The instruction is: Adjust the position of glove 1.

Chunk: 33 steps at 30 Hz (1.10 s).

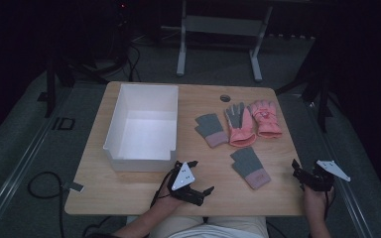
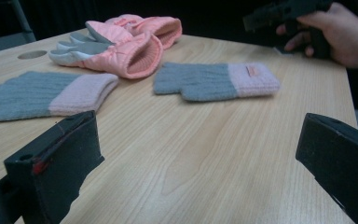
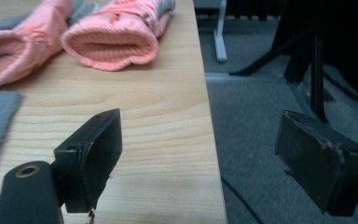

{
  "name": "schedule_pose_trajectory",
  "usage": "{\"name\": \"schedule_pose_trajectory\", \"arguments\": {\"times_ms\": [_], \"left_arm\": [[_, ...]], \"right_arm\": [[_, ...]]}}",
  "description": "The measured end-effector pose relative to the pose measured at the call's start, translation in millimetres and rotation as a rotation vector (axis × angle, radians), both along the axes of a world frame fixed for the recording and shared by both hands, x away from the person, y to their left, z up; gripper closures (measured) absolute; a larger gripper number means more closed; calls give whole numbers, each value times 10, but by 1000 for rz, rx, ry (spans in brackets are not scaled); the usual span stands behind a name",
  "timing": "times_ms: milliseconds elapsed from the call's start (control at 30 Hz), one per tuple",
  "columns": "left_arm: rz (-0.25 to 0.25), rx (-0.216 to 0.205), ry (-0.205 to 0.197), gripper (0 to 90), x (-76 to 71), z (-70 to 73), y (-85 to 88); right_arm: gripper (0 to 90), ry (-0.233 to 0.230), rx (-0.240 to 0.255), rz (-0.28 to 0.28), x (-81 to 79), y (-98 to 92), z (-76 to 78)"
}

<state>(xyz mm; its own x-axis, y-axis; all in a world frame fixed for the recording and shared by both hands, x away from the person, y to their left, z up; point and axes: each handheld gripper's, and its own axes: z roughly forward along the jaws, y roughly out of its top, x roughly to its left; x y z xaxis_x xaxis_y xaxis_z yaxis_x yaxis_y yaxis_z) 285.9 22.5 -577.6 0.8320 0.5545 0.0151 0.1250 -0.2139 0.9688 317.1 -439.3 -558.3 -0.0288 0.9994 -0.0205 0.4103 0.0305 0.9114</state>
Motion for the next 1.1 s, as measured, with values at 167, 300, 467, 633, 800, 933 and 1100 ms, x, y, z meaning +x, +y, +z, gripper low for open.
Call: {"name": "schedule_pose_trajectory", "arguments": {"times_ms": [167, 300, 467, 633, 800, 933, 1100], "left_arm": [[-11, 33, -5, 0, -4, 4, -28], [-6, 26, -14, 0, -15, 1, -24], [-19, 21, -13, 0, -11, 0, -20], [-28, 21, -18, 0, -28, -1, -22], [-28, 31, -24, 0, -38, 0, -37], [-26, 20, -4, 0, -15, 1, -24], [-26, 18, 1, 0, -10, 1, -21]], "right_arm": [[152, 1, 0, 2, 2, -1, 0], [150, -2, 6, 4, -1, -6, -1], [146, 5, -20, 10, 6, 20, -2], [147, 36, -57, -1, 39, 56, -5], [140, 66, -62, -27, 81, 64, -6], [139, 80, -32, -34, 127, 58, 28], [139, 115, -16, -20, 160, 78, 71]]}}
